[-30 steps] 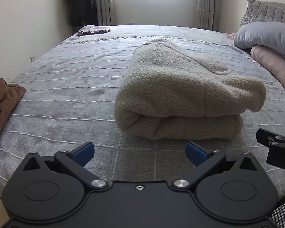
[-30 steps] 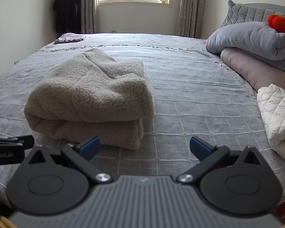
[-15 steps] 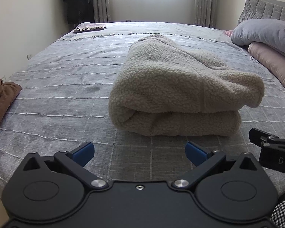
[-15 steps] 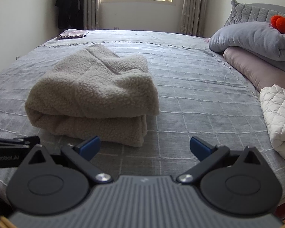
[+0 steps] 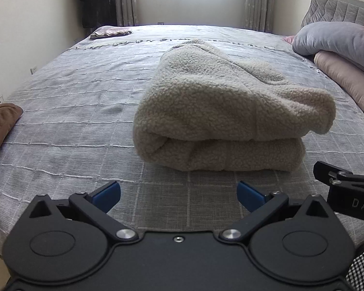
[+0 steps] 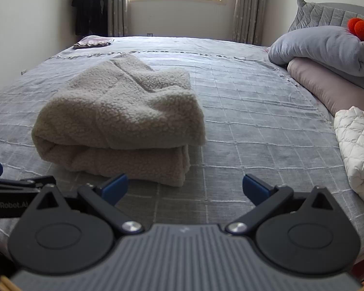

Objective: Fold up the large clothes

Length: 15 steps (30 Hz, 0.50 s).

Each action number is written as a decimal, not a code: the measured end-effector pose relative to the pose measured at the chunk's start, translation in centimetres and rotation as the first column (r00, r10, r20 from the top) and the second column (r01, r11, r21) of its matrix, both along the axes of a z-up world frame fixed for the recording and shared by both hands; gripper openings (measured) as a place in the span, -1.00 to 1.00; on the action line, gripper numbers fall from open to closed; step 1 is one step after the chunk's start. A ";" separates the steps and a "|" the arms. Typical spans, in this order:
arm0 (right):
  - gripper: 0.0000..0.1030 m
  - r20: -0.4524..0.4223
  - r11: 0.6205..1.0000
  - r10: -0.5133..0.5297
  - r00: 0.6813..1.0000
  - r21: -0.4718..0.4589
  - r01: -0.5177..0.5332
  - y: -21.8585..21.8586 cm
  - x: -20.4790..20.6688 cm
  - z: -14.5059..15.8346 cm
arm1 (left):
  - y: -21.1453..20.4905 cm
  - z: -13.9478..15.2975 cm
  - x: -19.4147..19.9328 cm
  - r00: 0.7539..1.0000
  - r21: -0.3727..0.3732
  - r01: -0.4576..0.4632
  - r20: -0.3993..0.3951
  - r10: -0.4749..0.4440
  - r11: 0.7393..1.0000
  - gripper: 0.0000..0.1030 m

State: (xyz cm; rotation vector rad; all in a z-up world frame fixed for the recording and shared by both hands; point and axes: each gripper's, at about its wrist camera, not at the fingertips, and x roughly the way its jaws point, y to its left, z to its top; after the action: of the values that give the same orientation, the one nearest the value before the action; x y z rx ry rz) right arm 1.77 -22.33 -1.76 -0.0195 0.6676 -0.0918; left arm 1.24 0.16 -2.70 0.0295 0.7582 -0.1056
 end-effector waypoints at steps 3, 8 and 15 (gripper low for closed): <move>0.99 0.000 1.000 0.000 1.000 0.000 0.000 0.0 0.0 0.0 | -0.2 0.0 -0.1 1.000 0.000 0.002 0.000 -0.002 1.000 1.00; 0.99 -0.001 1.000 0.000 1.000 0.000 0.000 0.0 0.0 0.0 | -0.2 0.1 -0.1 1.000 -0.001 0.004 0.000 -0.004 1.000 1.00; 0.99 -0.001 1.000 -0.001 1.000 0.002 0.001 -0.1 0.1 0.0 | -0.2 0.1 -0.1 1.000 -0.003 0.004 0.000 -0.004 1.000 1.00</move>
State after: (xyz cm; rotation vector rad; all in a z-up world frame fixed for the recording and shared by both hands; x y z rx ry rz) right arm 1.88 -22.39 -1.80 -0.0172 0.6686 -0.0916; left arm 1.10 -0.08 -2.59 0.0286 0.7578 -0.1104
